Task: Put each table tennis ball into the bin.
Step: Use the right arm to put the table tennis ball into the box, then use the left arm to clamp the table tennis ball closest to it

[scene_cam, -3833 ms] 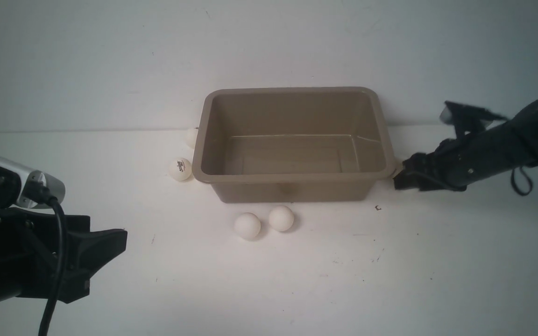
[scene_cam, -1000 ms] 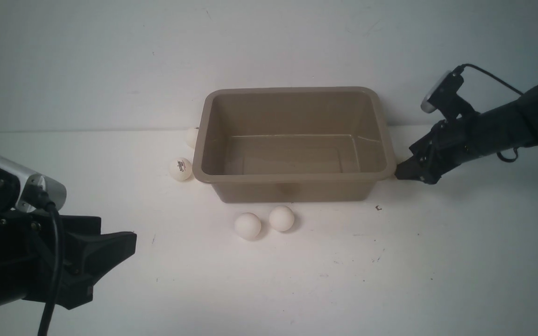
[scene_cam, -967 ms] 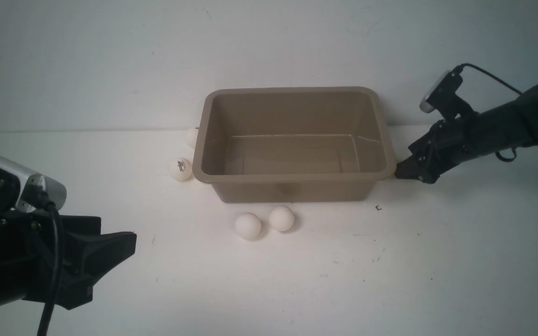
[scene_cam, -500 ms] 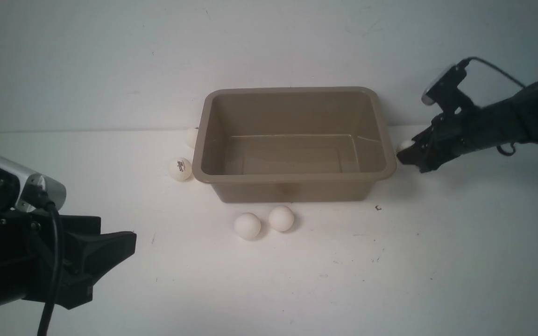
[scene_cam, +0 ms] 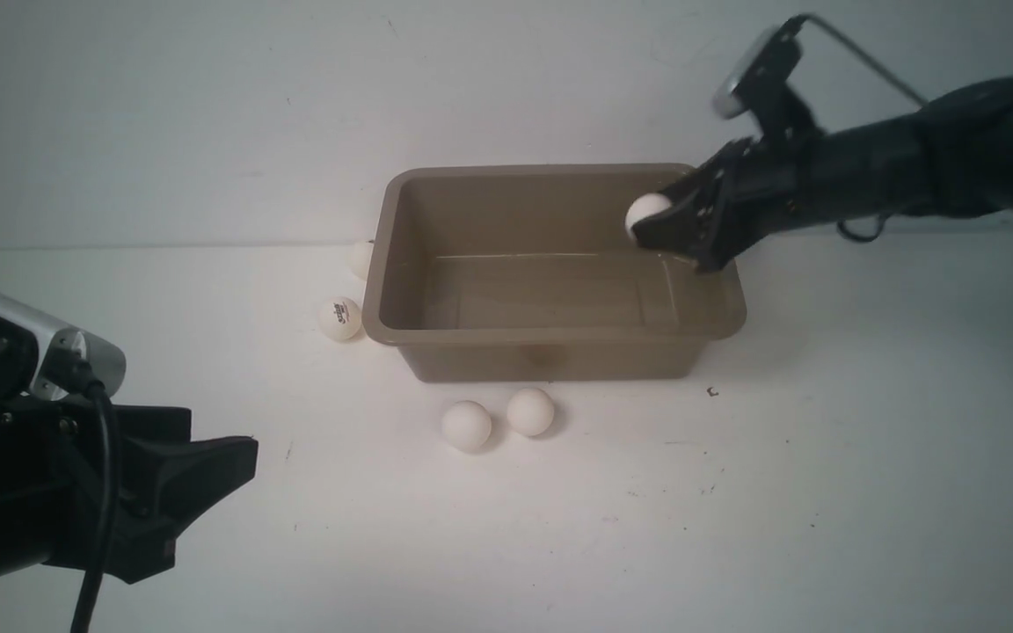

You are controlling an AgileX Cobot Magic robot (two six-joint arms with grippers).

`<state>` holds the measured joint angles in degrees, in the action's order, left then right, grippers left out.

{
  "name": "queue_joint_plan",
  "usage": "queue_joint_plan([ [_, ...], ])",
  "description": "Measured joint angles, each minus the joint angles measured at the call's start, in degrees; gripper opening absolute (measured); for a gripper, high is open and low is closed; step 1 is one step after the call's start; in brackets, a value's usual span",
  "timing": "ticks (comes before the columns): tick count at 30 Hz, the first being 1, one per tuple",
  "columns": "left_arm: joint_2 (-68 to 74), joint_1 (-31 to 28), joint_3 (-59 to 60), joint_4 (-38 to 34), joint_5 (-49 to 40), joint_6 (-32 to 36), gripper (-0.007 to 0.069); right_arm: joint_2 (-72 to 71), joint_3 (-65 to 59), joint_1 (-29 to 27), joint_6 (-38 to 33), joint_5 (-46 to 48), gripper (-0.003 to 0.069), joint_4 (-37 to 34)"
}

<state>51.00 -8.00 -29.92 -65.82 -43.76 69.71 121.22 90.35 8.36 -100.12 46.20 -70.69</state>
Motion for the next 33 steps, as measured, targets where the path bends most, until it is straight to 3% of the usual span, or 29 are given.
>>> queue_joint_plan([
  [3, 0.00, 0.00, 0.00, 0.00, -0.55, 1.17, 0.0419, 0.91, 0.00, 0.99, 0.67, -2.67, 0.0364, 0.00],
  [5, 0.01, 0.00, 0.00, 0.00, -1.03, 1.40, 0.0419, 0.95, 0.00, 1.00, 1.37, -4.15, 0.0408, -0.50],
  [9, 0.06, 0.00, 0.00, 0.00, -1.27, 1.77, 0.0419, -0.09, 0.00, 0.80, 1.47, -6.84, 0.0568, -2.47],
  [11, 0.06, 0.00, 0.00, 0.00, -1.27, 1.77, 0.0419, -2.25, -0.05, 0.11, 1.47, -7.84, 0.0608, -2.67],
  [16, 0.24, 0.00, 0.00, -0.22, -1.33, 1.77, 0.0419, -12.08, -0.11, -4.40, 4.45, -7.90, 0.0603, -2.00],
  [22, 2.78, 0.00, 0.00, -1.85, -1.44, 2.41, 0.0419, -22.76, -0.11, -10.84, 11.96, -5.20, 0.0587, 4.53],
  [25, 5.86, 0.00, 0.00, -2.71, -0.94, 5.47, 0.0419, -24.25, -0.11, -11.37, 14.64, -2.82, 0.0587, 8.24],
  [28, 9.12, 0.00, -0.20, -8.00, 1.23, 7.87, 0.0419, -24.15, -0.11, -11.37, 16.78, -0.71, 0.0587, 10.91],
  [33, 13.85, 0.00, -4.80, -11.40, 3.87, 7.83, 0.0419, -23.19, -0.15, -11.37, 18.89, 0.94, 0.0587, 12.10],
])
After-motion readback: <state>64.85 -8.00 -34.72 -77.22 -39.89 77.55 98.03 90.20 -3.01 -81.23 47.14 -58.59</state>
